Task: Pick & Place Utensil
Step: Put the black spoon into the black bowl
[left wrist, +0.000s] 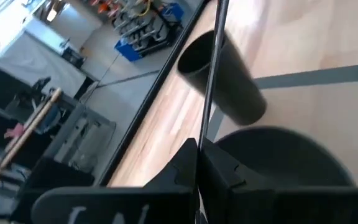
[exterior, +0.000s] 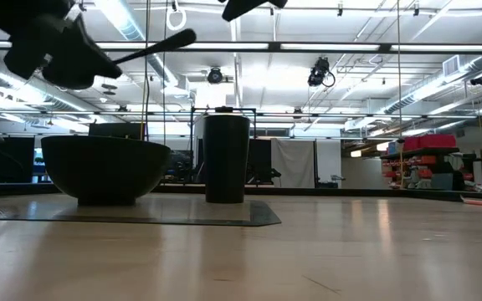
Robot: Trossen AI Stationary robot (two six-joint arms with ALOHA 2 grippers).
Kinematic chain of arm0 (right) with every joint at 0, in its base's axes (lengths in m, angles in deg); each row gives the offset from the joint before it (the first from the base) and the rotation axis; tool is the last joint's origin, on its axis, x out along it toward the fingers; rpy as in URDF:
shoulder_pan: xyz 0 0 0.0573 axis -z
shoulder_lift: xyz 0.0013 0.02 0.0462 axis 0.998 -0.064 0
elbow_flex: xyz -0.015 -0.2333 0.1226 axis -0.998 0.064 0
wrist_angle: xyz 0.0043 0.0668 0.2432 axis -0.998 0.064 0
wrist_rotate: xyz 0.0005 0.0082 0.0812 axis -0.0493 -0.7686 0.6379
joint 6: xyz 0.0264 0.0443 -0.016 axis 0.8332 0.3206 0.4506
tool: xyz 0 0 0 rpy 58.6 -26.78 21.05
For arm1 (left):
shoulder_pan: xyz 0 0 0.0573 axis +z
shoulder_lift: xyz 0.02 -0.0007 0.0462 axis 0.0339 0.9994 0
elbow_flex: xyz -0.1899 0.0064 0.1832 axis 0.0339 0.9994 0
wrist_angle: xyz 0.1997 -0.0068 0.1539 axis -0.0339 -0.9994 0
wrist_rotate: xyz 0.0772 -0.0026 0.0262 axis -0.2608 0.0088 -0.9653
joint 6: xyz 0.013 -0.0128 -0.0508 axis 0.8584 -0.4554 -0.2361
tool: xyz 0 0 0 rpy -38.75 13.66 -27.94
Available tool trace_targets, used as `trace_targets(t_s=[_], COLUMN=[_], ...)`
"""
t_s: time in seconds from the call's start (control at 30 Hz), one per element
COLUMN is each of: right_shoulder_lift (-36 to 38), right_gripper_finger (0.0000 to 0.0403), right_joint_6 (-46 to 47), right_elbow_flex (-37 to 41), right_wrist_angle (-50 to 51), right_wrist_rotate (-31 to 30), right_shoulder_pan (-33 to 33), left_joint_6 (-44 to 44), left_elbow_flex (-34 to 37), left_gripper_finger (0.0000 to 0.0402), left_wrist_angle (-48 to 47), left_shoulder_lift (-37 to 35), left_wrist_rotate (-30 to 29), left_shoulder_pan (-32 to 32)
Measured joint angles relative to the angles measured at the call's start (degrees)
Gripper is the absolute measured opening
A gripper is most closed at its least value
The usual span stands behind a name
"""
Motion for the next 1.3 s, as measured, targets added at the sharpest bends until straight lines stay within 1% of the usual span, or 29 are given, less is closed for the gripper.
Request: trace_targets(t_s=[0.13,0.23,0.37,0.57,0.63,0.77,0.83,0.87,0.97,1.07,1.17,1.2,1.3], right_shoulder_lift=[-0.1,-0.1,-0.1,-0.1,-0.1,-0.1,-0.1,-0.1,-0.1,-0.1,-0.1,-0.1,-0.1], right_gripper_finger=[0.0178,0.0178,0.0178,0.0178,0.0178,0.0178,0.0178,0.0178,0.0178,0.0178,0.0178,0.0178,0.0178], right_joint_6=[-0.7,-2.2,-6.2,-9.0,-9.0,-9.0,-9.3,-9.7,-11.4,-12.6,-11.5,-10.9,-8.6], right_elbow_flex=[3.9,7.0,10.3,11.6,11.6,11.6,11.6,11.6,11.6,11.6,11.6,11.6,11.6], right_wrist_angle=[-5.2,-8.6,-12.5,-14.1,-14.4,-14.7,-14.7,-14.7,-14.5,-13.1,-11.2,-10.1,-7.3], right_wrist_rotate=[0.0,0.0,-0.3,-8.5,-10.1,-10.5,-10.5,-10.8,-14.0,-17.9,-21.5,-22.5,-25.6], right_shoulder_pan=[-0.2,-0.2,-0.2,-0.8,-0.9,-1.1,-1.2,-1.3,-2.3,-3.9,-5.5,-5.9,-6.8], left_joint_6=[-11.4,-16.5,-17.0,-12.2,-11.9,-11.7,-8.9,-5.9,5.0,11.1,14.5,16.2,24.1], left_elbow_flex=[3.7,5.7,6.7,6.8,6.8,6.9,6.9,6.9,6.9,7.6,11.5,13.2,20.0], left_gripper_finger=[0.0007,0.0008,0.0008,0.0008,0.0008,0.0007,0.0007,0.0007,0.0007,0.0007,0.0007,0.0007,0.0007], left_wrist_angle=[0.2,2.1,5.8,12.6,14.3,17.6,21.6,24.6,32.9,36.4,40.4,43.8,59.7], left_shoulder_lift=[-0.5,-1.4,-4.2,-7.3,-7.5,-7.5,-7.5,-7.5,-7.5,-7.5,-8.4,-9.3,-12.6], left_wrist_rotate=[1.1,2.7,3.1,2.2,2.2,5.5,8.0,9.3,14.2,19.3,22.8,23.2,23.8], left_shoulder_pan=[0.0,0.0,-0.7,-0.5,0.1,2.1,3.2,3.7,4.9,6.9,8.5,8.7,9.3])
